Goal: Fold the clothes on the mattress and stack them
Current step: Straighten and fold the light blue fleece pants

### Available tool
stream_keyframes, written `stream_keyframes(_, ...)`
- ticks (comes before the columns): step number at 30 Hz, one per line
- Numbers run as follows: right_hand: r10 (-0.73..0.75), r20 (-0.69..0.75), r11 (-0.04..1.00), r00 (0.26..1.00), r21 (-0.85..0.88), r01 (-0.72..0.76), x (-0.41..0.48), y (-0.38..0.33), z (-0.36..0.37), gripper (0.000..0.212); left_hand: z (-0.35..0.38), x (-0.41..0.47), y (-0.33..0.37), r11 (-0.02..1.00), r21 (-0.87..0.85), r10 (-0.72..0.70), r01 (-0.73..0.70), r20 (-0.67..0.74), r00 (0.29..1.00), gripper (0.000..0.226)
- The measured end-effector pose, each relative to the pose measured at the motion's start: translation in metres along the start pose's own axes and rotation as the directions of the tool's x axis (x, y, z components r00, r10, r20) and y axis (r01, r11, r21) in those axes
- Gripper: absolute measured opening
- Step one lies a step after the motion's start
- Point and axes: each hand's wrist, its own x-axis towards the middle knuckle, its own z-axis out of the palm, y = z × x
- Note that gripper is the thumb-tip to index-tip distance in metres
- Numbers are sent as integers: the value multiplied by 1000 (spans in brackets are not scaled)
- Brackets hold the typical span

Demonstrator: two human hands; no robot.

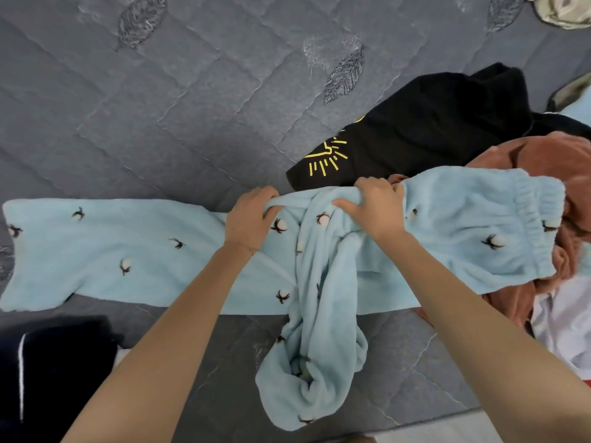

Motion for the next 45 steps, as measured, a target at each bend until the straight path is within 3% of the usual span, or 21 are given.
stream_keyframes(5,90,-193,995,977,-18,-95,15,5,-12,42,5,31,7,1000,16,26,-24,-150,988,16)
stream_keyframes(11,187,-69,978,980,-82,-192,21,6,-1,42,12,34,-2,997,80,6,6,-141,990,26)
stream_keyframes(14,115,-94,991,989,-63,-122,15,-2,-1,46,8,21,0,999,-7,45,-47,-148,988,19)
stream_keyframes(15,55,-124,997,991,-42,-60,10,-6,-2,48,7,13,2,992,-116,30,-41,-92,995,12)
stream_keyframes(17,-62,-154,998,986,4,63,-3,-14,-4,49,6,-6,7,934,-334,-88,131,142,986,10)
stream_keyframes(19,-122,-127,990,984,60,130,-16,-22,-3,46,12,-24,9,881,-352,-176,315,375,910,17)
stream_keyframes(21,-138,-80,979,987,139,148,-27,-30,0,41,20,-41,11,855,-274,-255,439,516,818,21)
stream_keyframes(24,-215,3,947,977,244,207,-38,-41,2,42,30,-57,21,713,-297,-352,635,631,691,25)
stream_keyframes(29,-338,141,918,931,266,293,-46,-60,6,45,38,-66,27,458,-441,-375,772,691,617,27)
stream_keyframes(31,-354,160,916,921,258,307,-49,-64,7,44,38,-68,29,394,-502,-323,770,709,627,18)
stream_keyframes(34,-304,154,935,940,240,263,-51,-66,8,42,38,-73,32,406,-513,-271,756,722,636,14)
stream_keyframes(37,-234,141,948,962,254,194,-55,-65,6,44,31,-76,29,557,-466,-313,687,648,694,11)
stream_keyframes(40,-283,207,945,937,228,235,-59,-69,2,47,11,-79,22,742,-456,-277,492,460,844,14)
stream_keyframes(45,-387,162,880,908,358,311,-69,-97,-5,40,-36,-77,9,825,-506,-144,251,241,960,30)
